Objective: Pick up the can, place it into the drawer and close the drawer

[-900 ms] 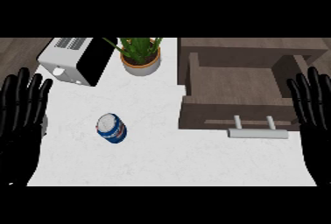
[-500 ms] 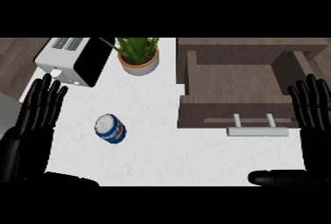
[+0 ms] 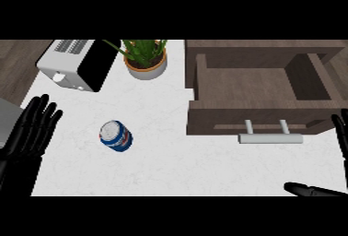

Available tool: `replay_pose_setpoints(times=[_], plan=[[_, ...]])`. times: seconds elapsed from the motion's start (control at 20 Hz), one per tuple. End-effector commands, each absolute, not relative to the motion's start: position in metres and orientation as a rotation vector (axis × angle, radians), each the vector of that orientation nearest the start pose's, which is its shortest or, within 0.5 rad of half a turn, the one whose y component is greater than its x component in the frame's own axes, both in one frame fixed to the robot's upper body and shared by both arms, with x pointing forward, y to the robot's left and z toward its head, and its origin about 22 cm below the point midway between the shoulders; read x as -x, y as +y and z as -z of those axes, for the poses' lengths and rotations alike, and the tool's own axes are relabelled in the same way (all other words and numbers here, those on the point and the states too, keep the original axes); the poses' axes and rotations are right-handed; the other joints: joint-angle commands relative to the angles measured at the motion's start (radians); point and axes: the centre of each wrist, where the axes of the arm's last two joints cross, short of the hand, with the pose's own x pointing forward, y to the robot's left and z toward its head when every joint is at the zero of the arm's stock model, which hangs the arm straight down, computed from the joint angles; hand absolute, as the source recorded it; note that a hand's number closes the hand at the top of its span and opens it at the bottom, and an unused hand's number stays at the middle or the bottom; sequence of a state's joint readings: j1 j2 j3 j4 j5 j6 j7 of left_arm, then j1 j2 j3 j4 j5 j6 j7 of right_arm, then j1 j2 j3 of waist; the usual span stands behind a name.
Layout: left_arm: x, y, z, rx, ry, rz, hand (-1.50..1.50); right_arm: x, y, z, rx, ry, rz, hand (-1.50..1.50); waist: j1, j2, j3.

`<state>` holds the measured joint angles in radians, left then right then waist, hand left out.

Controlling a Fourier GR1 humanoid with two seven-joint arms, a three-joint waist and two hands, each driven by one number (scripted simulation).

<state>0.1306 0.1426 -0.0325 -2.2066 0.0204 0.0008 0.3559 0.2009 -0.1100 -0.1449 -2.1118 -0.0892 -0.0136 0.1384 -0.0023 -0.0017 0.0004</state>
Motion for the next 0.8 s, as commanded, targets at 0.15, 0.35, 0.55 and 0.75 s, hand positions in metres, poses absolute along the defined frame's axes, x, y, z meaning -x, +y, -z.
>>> replay_pose_setpoints(times=[0.15,0.35,0.55,0.75], plan=[[-0.160,0.241,-0.152,-0.102,-1.680,0.088,-1.50,-0.149,-0.310,-0.101,0.209,-1.778,0.107,-1.50,-0.001,0.000,0.000],[-0.147,0.248,-0.141,-0.074,-1.676,0.065,-1.50,-0.147,-0.336,-0.087,0.195,-1.780,0.119,-1.50,0.001,0.000,0.000],[-0.132,0.256,-0.158,-0.045,-1.674,-0.023,-1.50,-0.138,-0.345,-0.091,0.195,-1.778,0.118,-1.50,0.002,0.000,0.000],[-0.154,0.260,-0.159,0.051,-1.627,-0.092,-1.50,-0.136,-0.336,-0.096,0.212,-1.772,0.091,-1.50,-0.002,0.001,0.000]])
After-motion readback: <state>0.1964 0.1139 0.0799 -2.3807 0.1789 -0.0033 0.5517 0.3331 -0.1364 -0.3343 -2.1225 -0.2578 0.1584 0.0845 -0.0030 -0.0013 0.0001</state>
